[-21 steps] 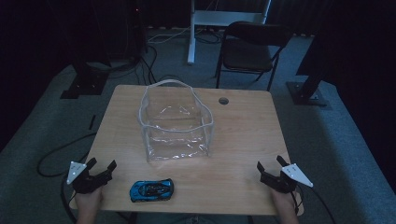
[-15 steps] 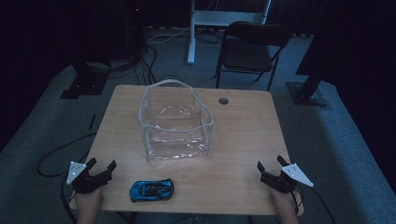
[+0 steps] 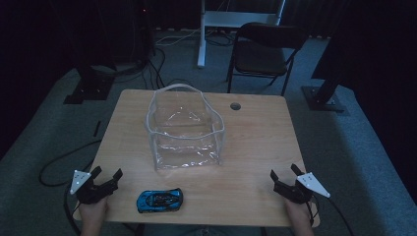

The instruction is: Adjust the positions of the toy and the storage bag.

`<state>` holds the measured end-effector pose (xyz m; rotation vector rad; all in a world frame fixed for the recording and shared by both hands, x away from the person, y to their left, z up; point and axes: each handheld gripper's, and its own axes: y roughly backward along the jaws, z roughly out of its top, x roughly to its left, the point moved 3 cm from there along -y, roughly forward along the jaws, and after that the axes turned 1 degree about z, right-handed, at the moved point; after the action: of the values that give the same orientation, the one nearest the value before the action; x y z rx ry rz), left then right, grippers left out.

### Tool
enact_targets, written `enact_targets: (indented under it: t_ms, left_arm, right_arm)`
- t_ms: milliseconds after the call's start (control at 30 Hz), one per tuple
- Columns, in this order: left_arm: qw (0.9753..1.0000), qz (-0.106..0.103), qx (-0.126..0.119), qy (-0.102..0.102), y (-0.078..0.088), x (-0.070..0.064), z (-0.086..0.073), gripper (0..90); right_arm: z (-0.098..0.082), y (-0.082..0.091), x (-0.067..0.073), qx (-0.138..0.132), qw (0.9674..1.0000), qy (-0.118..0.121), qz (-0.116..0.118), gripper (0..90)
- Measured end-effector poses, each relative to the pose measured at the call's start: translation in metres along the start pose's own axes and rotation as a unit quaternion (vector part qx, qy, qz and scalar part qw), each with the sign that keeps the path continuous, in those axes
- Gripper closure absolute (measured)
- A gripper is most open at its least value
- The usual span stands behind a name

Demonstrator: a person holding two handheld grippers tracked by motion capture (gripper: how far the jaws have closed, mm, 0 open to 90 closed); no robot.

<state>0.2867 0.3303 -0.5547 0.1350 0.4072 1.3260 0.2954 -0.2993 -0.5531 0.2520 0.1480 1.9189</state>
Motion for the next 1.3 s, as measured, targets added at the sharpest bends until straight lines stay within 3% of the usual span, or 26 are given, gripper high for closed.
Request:
enact_targets:
  t_ms: [167,367,500,700,800,900,1033,1133,1300]
  left_arm:
    - [1.0,0.002,0.0,0.0,0.0,0.0,0.0,9.0]
    - [1.0,0.0,0.0,0.001,0.0,0.0,0.0,9.0]
    - [1.0,-0.002,0.0,0.002,0.0,0.0,0.0,9.0]
    - [1.0,-0.003,0.0,0.002,0.0,0.0,0.0,9.0]
    - [1.0,-0.005,0.0,0.001,0.0,0.0,0.0,9.0]
    - [1.0,-0.005,0.001,0.002,0.0,0.0,0.0,9.0]
    - [1.0,-0.004,0.001,0.002,0.0,0.0,0.0,9.0]
    - [1.0,-0.006,0.001,0.002,0.0,0.0,0.0,9.0]
    - [1.0,-0.007,0.001,0.003,0.0,0.0,0.0,9.0]
  right_arm:
    - [0.016,0.001,0.026,-0.004,0.9988,0.02,0.045,10.0]
    - [0.029,-0.005,0.059,0.004,0.9938,0.034,0.106,10.0]
    - [0.034,-0.015,0.084,0.005,0.9882,0.058,0.141,10.0]
    - [0.04,-0.032,0.12,-0.008,0.9783,0.072,0.194,10.0]
    - [0.04,-0.039,0.14,0.001,0.9719,0.077,0.223,10.0]
    - [0.04,-0.047,0.161,0.014,0.9626,0.082,0.258,10.0]
    - [0.04,-0.055,0.191,0.04,0.946,0.09,0.309,9.9]
    - [0.041,-0.06,0.21,0.044,0.9351,0.098,0.338,9.9]
    - [0.041,-0.071,0.233,0.056,0.9249,0.106,0.361,10.0]
